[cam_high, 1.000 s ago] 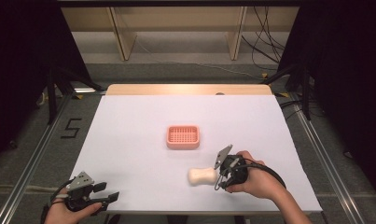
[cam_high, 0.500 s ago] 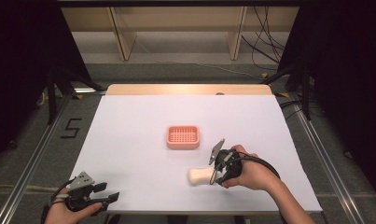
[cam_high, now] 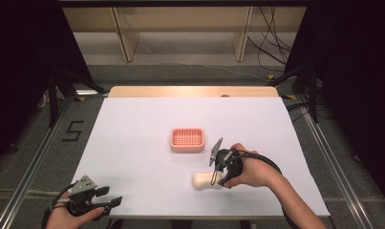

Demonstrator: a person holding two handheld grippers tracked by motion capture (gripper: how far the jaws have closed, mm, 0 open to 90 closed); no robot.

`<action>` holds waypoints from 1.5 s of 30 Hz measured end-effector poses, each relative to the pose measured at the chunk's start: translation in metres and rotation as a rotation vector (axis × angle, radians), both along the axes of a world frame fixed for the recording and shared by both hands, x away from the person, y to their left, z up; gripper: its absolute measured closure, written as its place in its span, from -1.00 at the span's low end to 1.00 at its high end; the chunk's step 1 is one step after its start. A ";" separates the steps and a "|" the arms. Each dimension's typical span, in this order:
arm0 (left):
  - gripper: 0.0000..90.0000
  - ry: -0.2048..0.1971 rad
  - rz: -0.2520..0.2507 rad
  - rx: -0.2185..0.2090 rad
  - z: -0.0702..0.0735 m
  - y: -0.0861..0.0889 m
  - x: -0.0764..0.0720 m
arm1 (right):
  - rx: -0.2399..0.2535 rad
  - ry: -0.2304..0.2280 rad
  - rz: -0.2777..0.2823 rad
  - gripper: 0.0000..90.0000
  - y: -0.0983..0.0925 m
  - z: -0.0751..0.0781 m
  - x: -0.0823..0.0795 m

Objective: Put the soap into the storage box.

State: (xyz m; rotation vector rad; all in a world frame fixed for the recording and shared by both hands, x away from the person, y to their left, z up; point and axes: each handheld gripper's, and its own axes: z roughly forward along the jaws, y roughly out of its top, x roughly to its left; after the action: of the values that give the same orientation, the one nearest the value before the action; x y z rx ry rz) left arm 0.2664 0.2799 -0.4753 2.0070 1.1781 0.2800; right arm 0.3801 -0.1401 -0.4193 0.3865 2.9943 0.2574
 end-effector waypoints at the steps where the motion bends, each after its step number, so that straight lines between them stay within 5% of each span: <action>1: -0.27 0.000 0.000 0.000 0.000 0.000 0.000 | -0.003 0.000 0.002 -0.26 0.001 0.000 0.000; 6: -0.27 -0.006 0.003 -0.001 -0.001 0.000 0.000 | -0.003 0.001 0.069 -0.27 0.008 -0.003 0.006; 11: -0.27 -0.006 0.002 -0.002 -0.001 -0.001 0.000 | -0.019 0.039 0.048 -0.27 0.017 -0.004 0.006; 12: -0.27 -0.006 0.002 -0.002 -0.001 -0.001 0.000 | -0.014 0.028 0.097 -0.27 0.017 -0.006 0.010; 17: -0.27 0.001 -0.008 0.010 0.000 0.000 0.000 | -0.034 0.046 0.086 -0.26 0.025 -0.007 0.010; 18: -0.27 0.000 -0.003 0.001 0.000 0.000 0.000 | -0.026 0.037 0.130 -0.26 0.026 -0.008 0.013; 27: -0.27 0.002 -0.004 0.000 0.000 0.000 0.000 | -0.038 0.075 0.126 -0.23 0.039 -0.012 0.014; 31: -0.26 0.007 -0.002 0.001 0.000 0.000 0.000 | -0.050 0.067 0.190 -0.23 0.041 -0.015 0.019; 32: -0.27 0.007 -0.002 0.004 0.000 0.000 0.000 | -0.074 0.075 0.150 -0.23 0.042 -0.015 0.017; 37: -0.27 -0.007 0.000 0.005 -0.001 -0.001 0.000 | -0.055 0.066 0.220 -0.23 0.045 -0.020 0.022; 40: -0.27 0.006 -0.009 0.007 0.000 0.000 0.000 | -0.089 0.092 0.144 -0.23 0.047 -0.019 0.018; 42: -0.27 0.005 -0.008 0.006 0.000 0.000 0.000 | -0.065 0.077 0.206 -0.23 0.048 -0.022 0.022; 45: -0.27 0.005 -0.007 0.005 0.000 0.000 0.000 | -0.072 0.079 0.209 -0.23 0.049 -0.026 0.022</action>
State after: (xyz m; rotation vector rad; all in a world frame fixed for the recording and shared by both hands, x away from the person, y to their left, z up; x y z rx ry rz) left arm 0.2665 0.2795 -0.4757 2.0168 1.1746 0.2746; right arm 0.4022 -0.0913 -0.4449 0.0780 3.1123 0.1544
